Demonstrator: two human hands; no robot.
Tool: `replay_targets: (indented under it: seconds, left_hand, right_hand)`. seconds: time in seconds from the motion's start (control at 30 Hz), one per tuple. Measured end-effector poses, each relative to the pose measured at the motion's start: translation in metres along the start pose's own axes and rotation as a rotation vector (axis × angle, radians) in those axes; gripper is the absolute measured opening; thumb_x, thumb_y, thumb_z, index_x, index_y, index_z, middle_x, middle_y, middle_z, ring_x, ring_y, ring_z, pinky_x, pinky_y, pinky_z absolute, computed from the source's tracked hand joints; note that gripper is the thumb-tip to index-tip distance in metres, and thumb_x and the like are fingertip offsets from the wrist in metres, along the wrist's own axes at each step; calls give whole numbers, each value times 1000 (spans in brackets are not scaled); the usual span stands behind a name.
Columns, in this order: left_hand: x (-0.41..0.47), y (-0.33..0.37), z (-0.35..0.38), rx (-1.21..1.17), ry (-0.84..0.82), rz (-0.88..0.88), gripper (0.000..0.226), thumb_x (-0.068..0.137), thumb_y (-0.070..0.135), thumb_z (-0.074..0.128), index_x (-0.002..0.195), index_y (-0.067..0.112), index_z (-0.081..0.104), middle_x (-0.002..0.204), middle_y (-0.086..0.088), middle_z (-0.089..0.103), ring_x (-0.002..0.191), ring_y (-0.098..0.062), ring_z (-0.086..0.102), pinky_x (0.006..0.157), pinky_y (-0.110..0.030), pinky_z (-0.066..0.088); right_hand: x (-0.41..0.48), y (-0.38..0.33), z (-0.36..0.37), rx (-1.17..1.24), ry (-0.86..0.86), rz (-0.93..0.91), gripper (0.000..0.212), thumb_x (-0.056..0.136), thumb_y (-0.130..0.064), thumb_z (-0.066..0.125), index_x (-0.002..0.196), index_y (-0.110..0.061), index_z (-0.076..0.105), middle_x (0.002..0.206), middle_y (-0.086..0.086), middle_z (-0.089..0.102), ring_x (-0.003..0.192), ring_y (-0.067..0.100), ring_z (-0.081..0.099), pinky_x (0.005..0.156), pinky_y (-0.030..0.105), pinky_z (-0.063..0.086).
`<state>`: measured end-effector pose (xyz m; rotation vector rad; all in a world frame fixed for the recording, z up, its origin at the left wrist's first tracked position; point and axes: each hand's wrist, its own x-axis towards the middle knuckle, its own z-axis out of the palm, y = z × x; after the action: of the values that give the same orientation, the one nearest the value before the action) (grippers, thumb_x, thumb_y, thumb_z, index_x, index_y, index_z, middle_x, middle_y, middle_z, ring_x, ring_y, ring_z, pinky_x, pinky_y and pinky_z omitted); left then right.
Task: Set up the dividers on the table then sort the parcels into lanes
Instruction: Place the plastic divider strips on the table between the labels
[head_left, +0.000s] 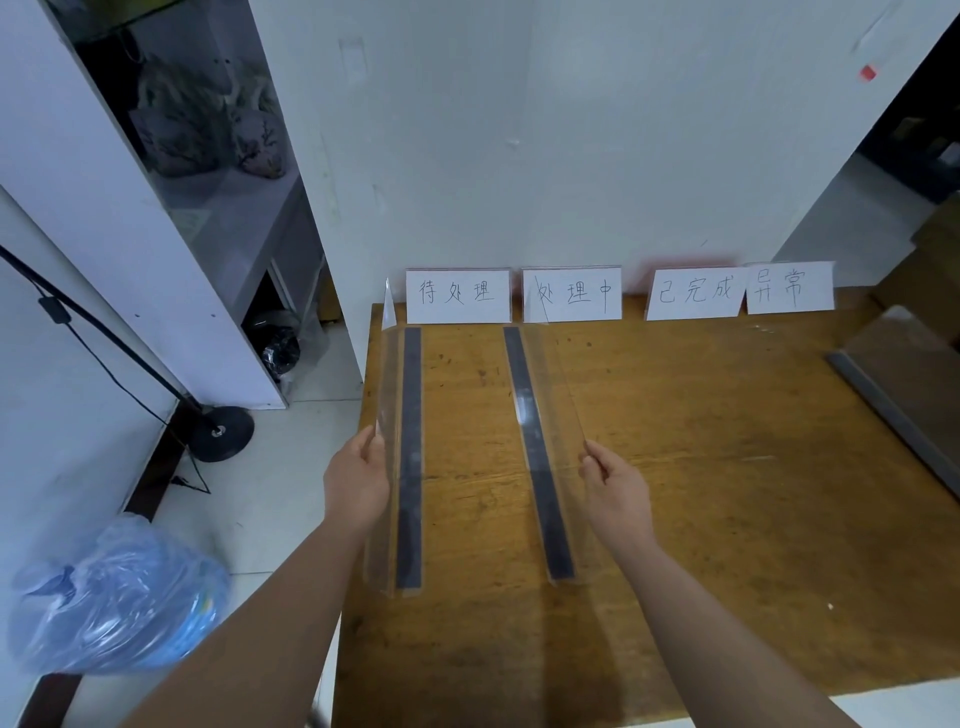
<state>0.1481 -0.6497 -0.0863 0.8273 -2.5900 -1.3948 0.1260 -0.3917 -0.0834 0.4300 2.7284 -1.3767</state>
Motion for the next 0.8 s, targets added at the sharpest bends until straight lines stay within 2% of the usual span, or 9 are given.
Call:
replay_targets:
  seconds: [0.1, 0.17, 0.23, 0.27, 0.37, 0.47, 0.57, 0.7, 0.8]
  left_hand:
    - [-3, 1, -1, 0, -15, -24, 43, 106, 30, 36, 144, 13, 48, 140, -7, 56, 127, -26, 53, 106, -41, 41]
    - [-4, 2, -2, 16, -24, -19, 44, 106, 29, 37, 145, 12, 47, 142, -7, 55, 129, -27, 51, 107, -41, 39]
    - [-3, 2, -3, 17, -25, -24, 44, 105, 29, 37, 145, 13, 47, 142, -8, 55, 128, -26, 52, 107, -42, 40]
    - [-3, 2, -3, 12, -25, -29, 44, 105, 30, 38, 145, 13, 47, 141, -7, 55, 128, -26, 52, 107, -42, 41]
    - [-3, 1, -5, 9, -31, -49, 45, 104, 33, 39, 146, 15, 45, 142, -7, 54, 127, -27, 53, 106, -44, 42]
    - [-4, 2, -6, 13, -42, -71, 48, 104, 34, 40, 148, 15, 41, 144, -8, 52, 130, -27, 50, 106, -44, 40]
    - [-6, 2, -8, 8, -54, -81, 52, 104, 37, 40, 151, 15, 35, 146, -8, 50, 133, -28, 48, 108, -45, 38]
    - [-12, 10, -11, 10, -44, -72, 51, 103, 36, 42, 149, 15, 36, 147, -6, 48, 132, -28, 48, 106, -44, 39]
    - [-19, 22, -16, 94, -17, -13, 44, 103, 34, 43, 143, 14, 44, 141, -8, 52, 128, -28, 49, 102, -43, 40]
  right_hand:
    - [-2, -2, -1, -5, -10, -3, 40, 100, -21, 46, 140, -17, 48, 132, -2, 60, 112, 15, 60, 96, 39, 52]
    - [-2, -3, -2, -20, -15, -23, 40, 100, -20, 46, 140, -18, 48, 129, -3, 60, 100, 9, 60, 84, 26, 54]
    - [-2, -5, -4, -38, -21, -28, 39, 100, -19, 46, 140, -17, 47, 127, -3, 60, 89, 0, 55, 71, 11, 43]
    - [-3, -6, -4, -46, -20, -29, 40, 100, -19, 46, 140, -17, 47, 128, -3, 60, 89, -1, 54, 71, 10, 42]
    - [-3, -7, -5, -58, -10, -27, 43, 100, -22, 47, 142, -18, 44, 136, 0, 56, 109, 7, 56, 88, 21, 48]
    - [-2, -6, -6, -69, -15, -22, 45, 99, -23, 49, 144, -18, 42, 136, 0, 56, 95, 1, 54, 80, 15, 44]
    - [-1, -7, -8, -74, -20, -18, 46, 99, -23, 49, 144, -18, 41, 134, 1, 57, 98, 5, 55, 82, 20, 46]
    - [-1, -7, -10, -96, -17, -7, 49, 98, -26, 51, 145, -19, 40, 138, 3, 55, 122, 16, 53, 101, 36, 47]
    - [-1, -8, -12, -140, -15, -18, 50, 98, -27, 52, 145, -18, 39, 143, 2, 50, 131, 18, 47, 107, 39, 42]
